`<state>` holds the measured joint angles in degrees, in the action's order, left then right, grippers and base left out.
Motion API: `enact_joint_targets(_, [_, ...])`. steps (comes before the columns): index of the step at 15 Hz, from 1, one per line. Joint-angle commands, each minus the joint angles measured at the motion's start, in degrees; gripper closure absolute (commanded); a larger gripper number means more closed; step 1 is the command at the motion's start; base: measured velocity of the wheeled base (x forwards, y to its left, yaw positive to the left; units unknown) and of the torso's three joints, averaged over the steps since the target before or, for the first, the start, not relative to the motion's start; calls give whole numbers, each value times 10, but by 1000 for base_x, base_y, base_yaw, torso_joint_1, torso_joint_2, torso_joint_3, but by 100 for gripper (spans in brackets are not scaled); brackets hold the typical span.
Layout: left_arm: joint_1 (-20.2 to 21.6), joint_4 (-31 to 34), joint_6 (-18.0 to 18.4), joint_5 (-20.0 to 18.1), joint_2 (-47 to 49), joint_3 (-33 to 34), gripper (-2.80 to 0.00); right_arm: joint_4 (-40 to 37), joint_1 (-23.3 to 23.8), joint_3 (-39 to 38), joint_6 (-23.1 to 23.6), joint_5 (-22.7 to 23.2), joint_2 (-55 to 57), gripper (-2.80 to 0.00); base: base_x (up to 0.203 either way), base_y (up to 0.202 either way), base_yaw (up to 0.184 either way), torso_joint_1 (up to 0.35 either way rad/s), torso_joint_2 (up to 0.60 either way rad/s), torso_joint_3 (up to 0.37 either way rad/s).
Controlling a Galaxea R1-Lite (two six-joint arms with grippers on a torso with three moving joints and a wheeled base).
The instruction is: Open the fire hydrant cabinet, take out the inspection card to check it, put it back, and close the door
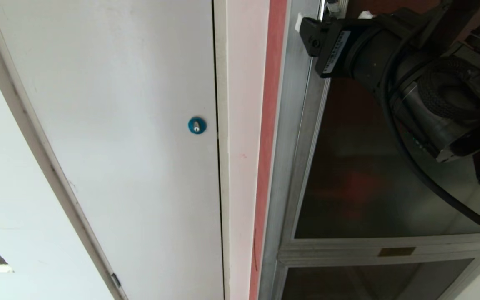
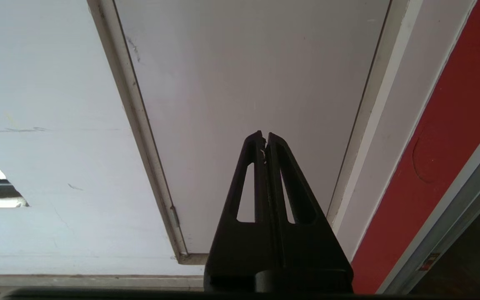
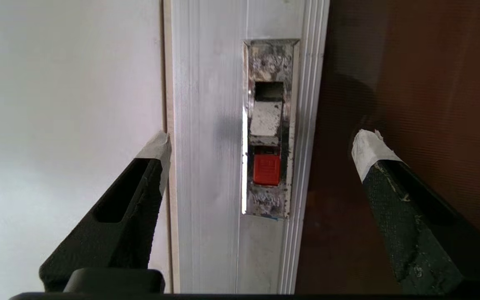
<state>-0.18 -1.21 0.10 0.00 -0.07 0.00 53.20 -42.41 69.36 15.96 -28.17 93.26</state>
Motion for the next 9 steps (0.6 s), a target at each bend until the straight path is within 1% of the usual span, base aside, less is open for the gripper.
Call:
enact_joint_targets(1, [0, 0, 0, 0, 1, 7, 0, 2, 4, 19, 2, -2, 20, -280, 0, 0, 0, 0, 0, 0])
enact_joint_targets(6, [0, 0, 0, 0, 1, 7, 0, 2, 22, 29, 3, -1, 25, -280, 0, 0, 0, 0, 0, 0])
enact_joint_targets(7, [0, 0, 0, 0, 1, 7, 0, 2, 23, 29, 3, -1, 25, 0, 0, 0, 0, 0, 0, 0])
enact_joint_targets(9, [0, 0, 0, 0, 1, 7, 0, 2, 23, 26, 2, -1, 25, 0, 0, 0, 0, 0, 0, 0])
